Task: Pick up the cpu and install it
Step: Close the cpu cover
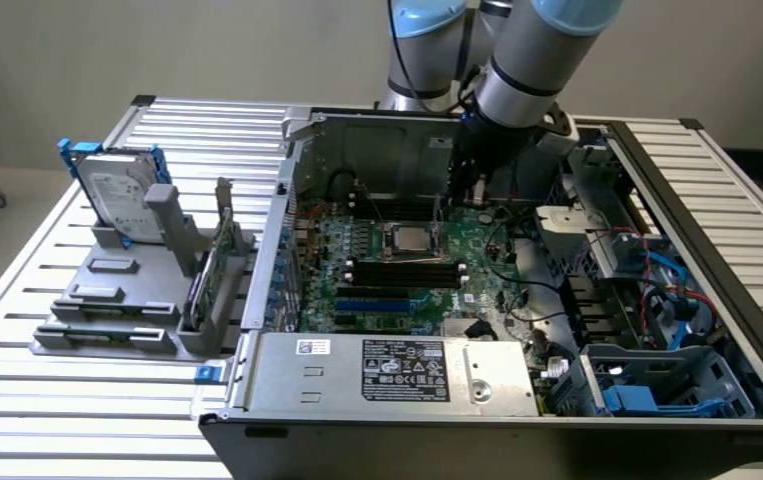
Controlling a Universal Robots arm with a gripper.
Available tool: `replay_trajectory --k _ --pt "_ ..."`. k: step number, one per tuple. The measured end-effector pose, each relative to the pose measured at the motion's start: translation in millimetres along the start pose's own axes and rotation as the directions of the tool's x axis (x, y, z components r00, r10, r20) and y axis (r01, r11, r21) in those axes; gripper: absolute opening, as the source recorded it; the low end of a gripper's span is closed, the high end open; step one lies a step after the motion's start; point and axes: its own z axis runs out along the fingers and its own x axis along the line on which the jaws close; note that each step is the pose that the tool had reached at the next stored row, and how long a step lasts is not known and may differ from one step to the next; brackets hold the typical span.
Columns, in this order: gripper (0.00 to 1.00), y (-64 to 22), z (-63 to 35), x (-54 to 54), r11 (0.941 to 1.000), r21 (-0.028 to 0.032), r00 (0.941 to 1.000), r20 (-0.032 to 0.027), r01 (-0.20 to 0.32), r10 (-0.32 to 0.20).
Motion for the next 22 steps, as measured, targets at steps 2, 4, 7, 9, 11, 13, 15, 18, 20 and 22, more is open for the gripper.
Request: replay_trajectory --k 2,4,7,9,11,13,15,18,20,22 --pt "0.11 -3.6 0.9 -0.1 0.9999 0.0101 1.0 0.0002 -0.001 0.001" --pt "0.11 -6.9 1.8 -0.3 0.9997 0.0229 1.0 0.0002 -0.002 0.002" --pt "0.11 -11.2 3.2 -0.6 0.9993 0.0365 1.0 -0.0002 -0.004 0.004" --pt "0.11 -14.0 4.2 -0.8 0.9991 0.0424 1.0 -0.0023 -0.004 0.004" --pt "0.11 -16.9 5.1 -1.0 0.9988 0.049 1.0 -0.0047 -0.005 0.005" --pt "0.11 -20.1 6.0 -1.1 0.9983 0.0576 1.0 -0.0066 -0.006 0.006" --pt "0.11 -24.8 7.0 -1.3 0.9976 0.0688 0.9999 -0.0076 -0.008 0.008" --pt "0.11 -31.5 9.1 -1.8 0.996 0.0884 0.9999 -0.0074 -0.011 0.012" --pt "0.11 -34.1 11.3 -2.2 0.9952 0.0968 0.9999 -0.007 -0.013 0.014" --pt "0.11 -37.2 13.4 -2.6 0.9944 0.1048 0.9999 -0.0061 -0.015 0.016"
